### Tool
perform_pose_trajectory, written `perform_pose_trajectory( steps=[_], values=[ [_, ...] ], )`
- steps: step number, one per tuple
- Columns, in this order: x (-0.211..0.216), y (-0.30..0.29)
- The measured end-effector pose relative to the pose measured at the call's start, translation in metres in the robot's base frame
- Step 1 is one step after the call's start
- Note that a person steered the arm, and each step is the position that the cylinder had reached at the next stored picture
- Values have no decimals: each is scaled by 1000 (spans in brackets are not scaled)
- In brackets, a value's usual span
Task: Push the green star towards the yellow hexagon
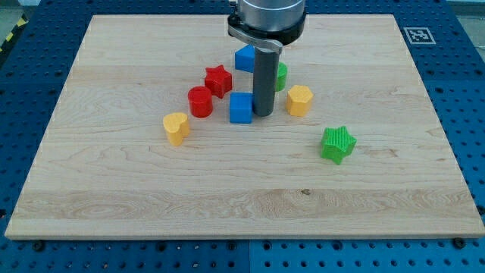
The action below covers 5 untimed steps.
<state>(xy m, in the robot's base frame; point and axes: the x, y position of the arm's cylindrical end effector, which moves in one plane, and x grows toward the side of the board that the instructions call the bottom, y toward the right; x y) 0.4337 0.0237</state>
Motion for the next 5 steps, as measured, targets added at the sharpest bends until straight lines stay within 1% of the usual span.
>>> perform_pose_trajectory(
  steps=[2,3,4,5],
  values=[
    [-8,1],
    [-9,14],
    [0,39],
    [21,46]
  ],
)
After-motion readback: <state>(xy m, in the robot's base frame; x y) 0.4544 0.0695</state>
